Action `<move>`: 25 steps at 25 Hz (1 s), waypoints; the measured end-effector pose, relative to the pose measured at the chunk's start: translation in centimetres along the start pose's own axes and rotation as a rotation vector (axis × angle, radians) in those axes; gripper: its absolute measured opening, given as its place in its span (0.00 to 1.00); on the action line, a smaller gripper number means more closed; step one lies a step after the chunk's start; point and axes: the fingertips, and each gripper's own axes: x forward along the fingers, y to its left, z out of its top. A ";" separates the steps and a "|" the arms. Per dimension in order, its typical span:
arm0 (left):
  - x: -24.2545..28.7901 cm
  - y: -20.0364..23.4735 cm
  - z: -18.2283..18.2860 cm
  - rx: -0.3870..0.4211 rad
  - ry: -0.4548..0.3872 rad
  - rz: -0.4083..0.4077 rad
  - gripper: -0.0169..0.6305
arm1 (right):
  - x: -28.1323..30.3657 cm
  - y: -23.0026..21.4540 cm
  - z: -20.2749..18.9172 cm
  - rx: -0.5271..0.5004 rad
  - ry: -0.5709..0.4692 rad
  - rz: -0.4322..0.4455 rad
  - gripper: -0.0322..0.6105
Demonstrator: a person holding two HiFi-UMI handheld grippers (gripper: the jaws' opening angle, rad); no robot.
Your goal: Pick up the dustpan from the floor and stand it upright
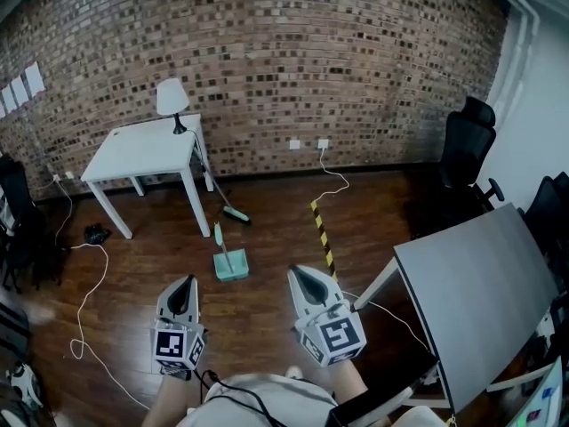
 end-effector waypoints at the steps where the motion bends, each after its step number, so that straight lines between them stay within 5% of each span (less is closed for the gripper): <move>1: -0.2 -0.1 0.1 0.004 -0.002 -0.005 0.02 | -0.2 0.1 0.1 0.000 -0.001 -0.008 0.03; 7: -2.3 1.2 0.3 -0.005 -0.026 0.006 0.02 | 0.0 2.5 -0.4 -0.016 0.050 0.002 0.03; 17: -5.0 -3.3 3.7 0.006 -0.047 -0.139 0.02 | -8.8 0.9 0.3 0.058 0.055 -0.147 0.03; 25: -13.1 -6.9 3.8 -0.023 -0.053 -0.125 0.01 | -14.1 5.3 1.1 0.038 0.091 -0.085 0.03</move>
